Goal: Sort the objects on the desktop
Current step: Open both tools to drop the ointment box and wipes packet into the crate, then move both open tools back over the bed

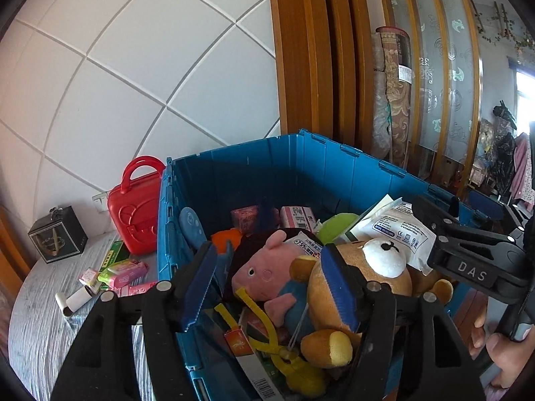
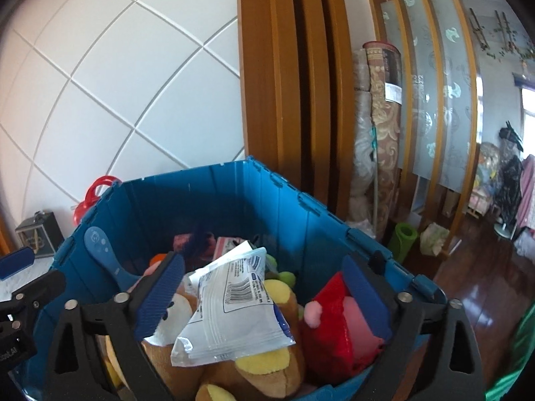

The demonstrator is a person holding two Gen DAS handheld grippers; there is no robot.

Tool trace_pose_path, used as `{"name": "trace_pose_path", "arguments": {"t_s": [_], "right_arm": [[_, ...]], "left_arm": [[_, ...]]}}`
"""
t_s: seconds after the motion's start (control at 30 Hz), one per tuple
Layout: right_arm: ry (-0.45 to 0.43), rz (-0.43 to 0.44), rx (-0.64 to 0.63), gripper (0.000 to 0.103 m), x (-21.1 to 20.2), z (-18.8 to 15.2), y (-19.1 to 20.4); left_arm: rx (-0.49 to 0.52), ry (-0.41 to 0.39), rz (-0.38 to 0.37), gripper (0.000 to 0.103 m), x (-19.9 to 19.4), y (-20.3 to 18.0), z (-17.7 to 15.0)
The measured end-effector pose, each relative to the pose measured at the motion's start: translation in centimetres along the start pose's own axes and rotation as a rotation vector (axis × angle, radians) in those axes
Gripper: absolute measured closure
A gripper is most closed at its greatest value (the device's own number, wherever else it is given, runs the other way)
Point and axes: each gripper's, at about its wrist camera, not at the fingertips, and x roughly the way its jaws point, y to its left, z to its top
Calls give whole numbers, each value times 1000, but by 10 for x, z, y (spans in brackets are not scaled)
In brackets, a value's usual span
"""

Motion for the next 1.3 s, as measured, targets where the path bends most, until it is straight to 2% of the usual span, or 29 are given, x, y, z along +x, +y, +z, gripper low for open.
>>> {"name": "trace_pose_path", "arguments": {"t_s": [0.33,0.57,0.83,1.03,1.2,1.3], "right_arm": [[-4,11,7,0,-21,-1,3],[-45,154,-10,0,-44,0,37],[-83,347,-106,0,-63,3,123],[-47,458,-147,0,-65,-7,203],[-21,489,-184,0,-68,-20,276],[47,526,-160,0,-54,-33,321]], "left_arm": [[-66,-26,32,38,-17,25,-5],[-136,-64,135,38,-40,71,-16],[-242,-56,263,38,-54,156,-38],[-313,-22,322,38,-58,239,-67],[-372,55,344,38,-52,320,-101],[-379,123,354,38,-44,366,-122]]}}
